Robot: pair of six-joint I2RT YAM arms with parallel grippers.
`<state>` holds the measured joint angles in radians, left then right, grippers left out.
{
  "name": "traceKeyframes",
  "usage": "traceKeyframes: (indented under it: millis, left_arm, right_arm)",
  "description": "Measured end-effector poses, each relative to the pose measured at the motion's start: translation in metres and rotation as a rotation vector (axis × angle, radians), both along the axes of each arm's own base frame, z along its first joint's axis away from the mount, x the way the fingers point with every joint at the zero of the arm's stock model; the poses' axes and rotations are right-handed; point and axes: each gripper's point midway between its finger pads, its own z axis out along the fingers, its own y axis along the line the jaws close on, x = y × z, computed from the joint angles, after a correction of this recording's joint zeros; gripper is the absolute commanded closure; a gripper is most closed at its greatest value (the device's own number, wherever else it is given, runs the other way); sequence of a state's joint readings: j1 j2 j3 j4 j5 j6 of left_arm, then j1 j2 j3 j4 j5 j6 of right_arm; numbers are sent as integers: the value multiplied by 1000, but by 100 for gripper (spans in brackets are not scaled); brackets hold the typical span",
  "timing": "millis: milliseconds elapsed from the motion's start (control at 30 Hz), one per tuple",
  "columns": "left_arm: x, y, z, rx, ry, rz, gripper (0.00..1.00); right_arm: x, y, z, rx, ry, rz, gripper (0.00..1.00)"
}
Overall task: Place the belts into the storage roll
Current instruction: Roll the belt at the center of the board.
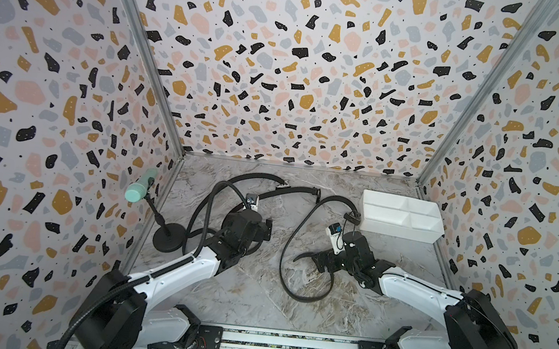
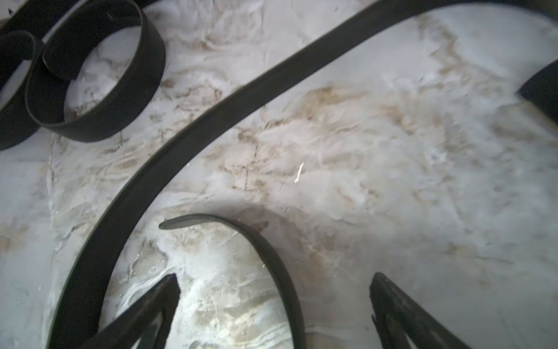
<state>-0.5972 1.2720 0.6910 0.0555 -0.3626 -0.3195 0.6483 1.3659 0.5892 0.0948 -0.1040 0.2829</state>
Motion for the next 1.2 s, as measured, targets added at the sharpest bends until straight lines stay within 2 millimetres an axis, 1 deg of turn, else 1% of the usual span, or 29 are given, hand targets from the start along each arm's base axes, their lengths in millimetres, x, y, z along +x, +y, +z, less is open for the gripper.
traceKeyframes:
  millis: [67, 200, 267, 333, 433, 567, 633, 733, 833, 1000, 1100, 1133, 1200]
  left_arm:
    - [1, -15, -16, 3, 67, -41, 4]
    - [2, -43, -42, 7, 167, -118, 6]
    - [1, -57, -52, 7, 204, -152, 7]
    - [1, -70, -60, 7, 235, -187, 7]
    - [-1, -87, -68, 10, 268, -231, 8]
    - [-1, -101, -80, 15, 306, -263, 12]
    - [-2, -105, -89, 24, 333, -272, 17]
    - [0, -107, -101, 42, 364, -270, 24]
    - [6, -110, -108, 63, 381, -258, 36]
    - [19, -113, -117, 99, 387, -226, 71]
    - [15, -105, -125, 118, 408, -203, 88]
    - [13, -101, -125, 120, 406, -192, 91]
    - [2, -90, -125, 116, 410, -171, 96]
  right_arm:
    - [-8, 3, -12, -13, 59, 7, 6]
    - [-17, 0, -32, -43, 147, -9, 16]
    - [-19, -1, -36, -52, 172, -18, 23]
    - [-20, 0, -37, -49, 189, -24, 30]
    - [-24, 1, -38, -46, 209, -28, 37]
    - [-35, 10, -39, -38, 230, -8, 47]
    - [-43, 17, -40, -35, 241, 11, 51]
    - [-50, 27, -41, -26, 248, 32, 57]
    - [-53, 31, -42, -20, 254, 34, 62]
    - [-52, 25, -43, -42, 252, 7, 67]
    - [-53, 13, -43, -68, 259, -22, 68]
    - [-53, 8, -44, -74, 264, -31, 69]
    - [-53, -4, -44, -83, 272, -61, 69]
